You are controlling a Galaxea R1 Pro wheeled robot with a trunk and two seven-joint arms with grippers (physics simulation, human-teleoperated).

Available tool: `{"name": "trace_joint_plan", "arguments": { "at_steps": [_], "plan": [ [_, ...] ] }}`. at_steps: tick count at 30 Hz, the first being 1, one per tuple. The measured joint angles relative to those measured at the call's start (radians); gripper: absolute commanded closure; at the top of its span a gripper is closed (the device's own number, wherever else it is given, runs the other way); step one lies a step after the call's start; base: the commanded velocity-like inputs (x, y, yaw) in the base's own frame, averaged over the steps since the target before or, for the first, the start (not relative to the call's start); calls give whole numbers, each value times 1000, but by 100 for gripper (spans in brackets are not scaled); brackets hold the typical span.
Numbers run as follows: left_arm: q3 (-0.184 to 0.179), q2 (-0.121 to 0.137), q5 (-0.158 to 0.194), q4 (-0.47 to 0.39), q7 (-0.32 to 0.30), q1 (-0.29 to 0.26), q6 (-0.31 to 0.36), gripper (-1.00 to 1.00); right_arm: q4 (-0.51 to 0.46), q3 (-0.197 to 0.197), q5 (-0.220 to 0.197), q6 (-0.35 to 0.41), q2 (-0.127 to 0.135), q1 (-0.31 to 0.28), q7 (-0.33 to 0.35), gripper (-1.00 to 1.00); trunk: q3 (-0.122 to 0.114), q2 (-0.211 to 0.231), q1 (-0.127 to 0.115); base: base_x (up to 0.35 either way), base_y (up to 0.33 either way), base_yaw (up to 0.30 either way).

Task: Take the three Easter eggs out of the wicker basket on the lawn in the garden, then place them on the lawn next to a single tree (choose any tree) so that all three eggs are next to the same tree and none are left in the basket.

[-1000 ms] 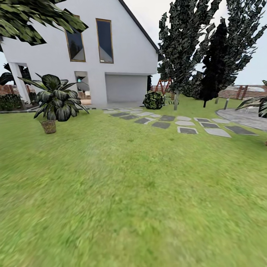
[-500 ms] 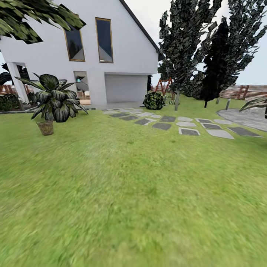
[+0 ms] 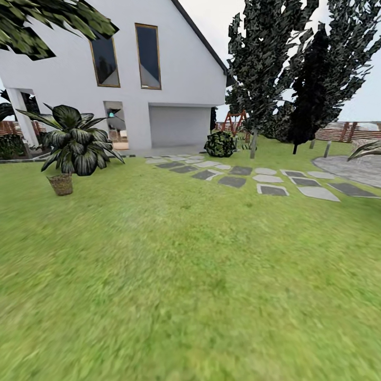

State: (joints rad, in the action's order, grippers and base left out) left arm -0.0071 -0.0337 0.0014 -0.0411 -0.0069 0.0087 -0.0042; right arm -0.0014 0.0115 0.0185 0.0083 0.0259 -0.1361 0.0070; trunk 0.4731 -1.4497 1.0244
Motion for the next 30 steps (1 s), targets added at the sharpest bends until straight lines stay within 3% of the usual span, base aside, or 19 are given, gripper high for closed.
{"name": "trace_joint_plan", "arguments": {
  "at_steps": [30],
  "plan": [
    [0,0,0,0,0,0,0,-100,0,0,0,0,0,0,0,-100,0,0,0,340,0,0]
  ]
}}
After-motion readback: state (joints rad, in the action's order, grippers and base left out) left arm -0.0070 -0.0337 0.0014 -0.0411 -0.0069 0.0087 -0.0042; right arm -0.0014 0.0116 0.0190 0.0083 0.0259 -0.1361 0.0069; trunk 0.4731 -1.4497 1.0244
